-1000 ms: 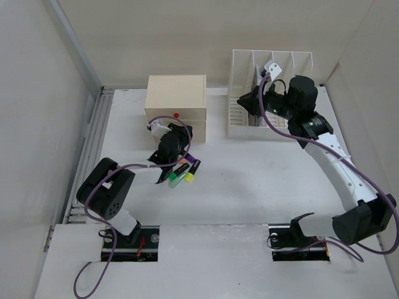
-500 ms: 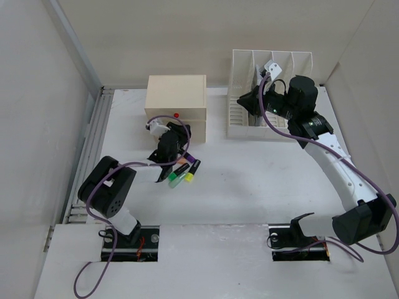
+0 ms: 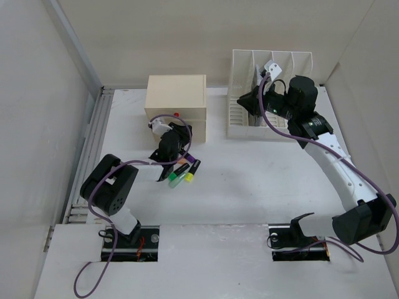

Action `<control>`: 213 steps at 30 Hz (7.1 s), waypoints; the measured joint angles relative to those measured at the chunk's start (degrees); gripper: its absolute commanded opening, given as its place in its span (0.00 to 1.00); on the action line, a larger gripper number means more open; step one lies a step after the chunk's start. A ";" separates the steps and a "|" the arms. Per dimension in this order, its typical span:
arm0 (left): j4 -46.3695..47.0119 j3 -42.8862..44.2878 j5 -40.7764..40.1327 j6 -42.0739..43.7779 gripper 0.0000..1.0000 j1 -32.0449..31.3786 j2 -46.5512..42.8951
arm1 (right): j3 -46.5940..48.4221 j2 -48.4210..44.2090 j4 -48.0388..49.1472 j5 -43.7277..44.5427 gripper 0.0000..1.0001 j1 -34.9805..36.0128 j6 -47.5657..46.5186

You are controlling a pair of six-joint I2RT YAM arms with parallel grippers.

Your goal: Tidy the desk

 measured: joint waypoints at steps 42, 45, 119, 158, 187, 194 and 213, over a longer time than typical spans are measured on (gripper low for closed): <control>0.79 -13.73 -5.55 -5.09 0.79 -6.88 -10.21 | -0.17 0.00 0.02 -1.44 0.34 0.00 0.00; -2.60 -13.79 -6.21 -4.07 0.86 -8.37 -13.51 | -0.52 0.00 0.04 -2.69 0.44 0.00 -0.28; -70.47 4.98 -17.86 40.98 0.82 -18.97 -92.98 | 31.95 56.76 -24.55 21.00 0.42 36.20 -46.62; -70.01 4.96 -17.35 41.94 0.82 -18.97 -92.98 | 37.48 61.22 -27.45 21.16 0.06 36.65 -43.98; -69.64 4.96 -16.79 42.27 0.82 -18.97 -93.00 | 37.57 57.81 -22.47 34.27 0.00 38.75 -43.63; -69.64 4.96 -16.39 42.27 0.82 -18.97 -93.00 | 38.82 59.84 -17.94 38.34 0.00 38.75 -44.33; -69.64 4.96 -16.33 42.27 0.82 -18.97 -93.00 | 38.62 64.28 -17.25 39.82 0.00 38.75 -45.72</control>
